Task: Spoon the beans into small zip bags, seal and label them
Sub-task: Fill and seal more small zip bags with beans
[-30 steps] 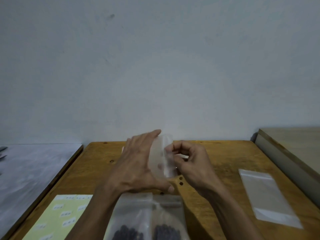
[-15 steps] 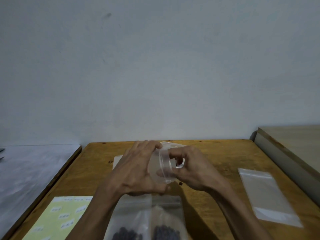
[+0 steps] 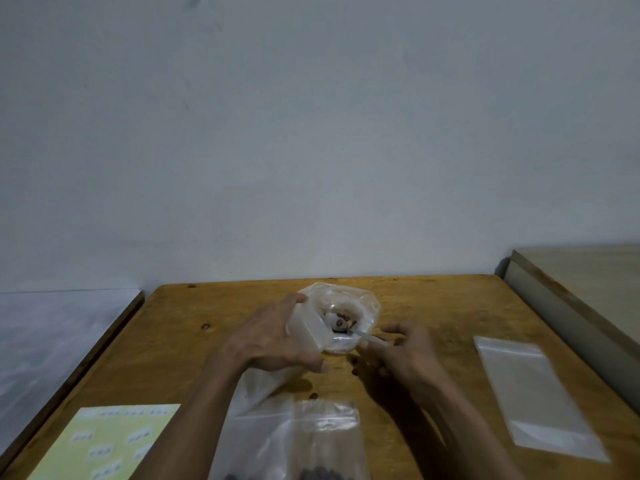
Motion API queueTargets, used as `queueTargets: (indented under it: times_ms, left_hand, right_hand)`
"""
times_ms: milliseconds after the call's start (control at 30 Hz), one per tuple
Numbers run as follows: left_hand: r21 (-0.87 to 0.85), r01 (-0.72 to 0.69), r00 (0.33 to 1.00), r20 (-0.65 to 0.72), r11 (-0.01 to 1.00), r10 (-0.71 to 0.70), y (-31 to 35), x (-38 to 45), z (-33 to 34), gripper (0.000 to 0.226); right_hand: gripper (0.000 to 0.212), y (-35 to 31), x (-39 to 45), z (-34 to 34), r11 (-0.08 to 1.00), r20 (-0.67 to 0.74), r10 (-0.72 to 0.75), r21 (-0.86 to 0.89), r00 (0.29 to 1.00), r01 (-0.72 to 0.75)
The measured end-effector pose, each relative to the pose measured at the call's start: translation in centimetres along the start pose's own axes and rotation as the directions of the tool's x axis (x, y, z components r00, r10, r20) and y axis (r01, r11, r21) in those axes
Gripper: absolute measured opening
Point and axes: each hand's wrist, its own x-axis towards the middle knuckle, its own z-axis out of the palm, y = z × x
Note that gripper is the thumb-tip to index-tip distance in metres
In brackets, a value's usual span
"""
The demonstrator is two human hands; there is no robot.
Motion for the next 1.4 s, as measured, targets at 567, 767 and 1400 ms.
queueTargets:
  times_ms: [567, 767, 1400]
  left_hand:
    - [-0.208, -0.005, 1.000, -0.008, 0.978, 0.004, -0.6, 0.9, 0.3, 0.132]
    - [-0.262, -0.049, 0.998, -0.043, 0.964, 0.039, -0.4, 1.3, -0.4, 0.135]
    - [-0.414, -0.023, 0.999, 0.018, 0.910, 0.033, -2.3, 1.2, 1.0, 0.097]
  right_hand:
    - [0.021, 2.9, -0.8, 3.6, 0.786, -0.338, -0.610, -0.376, 0.717, 0.491]
    - [0.024, 2.5, -0.5, 4.1, 0.965, -0.434, -0.223, 0.026, 0.873, 0.260]
    - [0.018, 1.6, -0.4, 3.1, 0.851, -0.175, 0.018, 0.520, 0.984, 0.077]
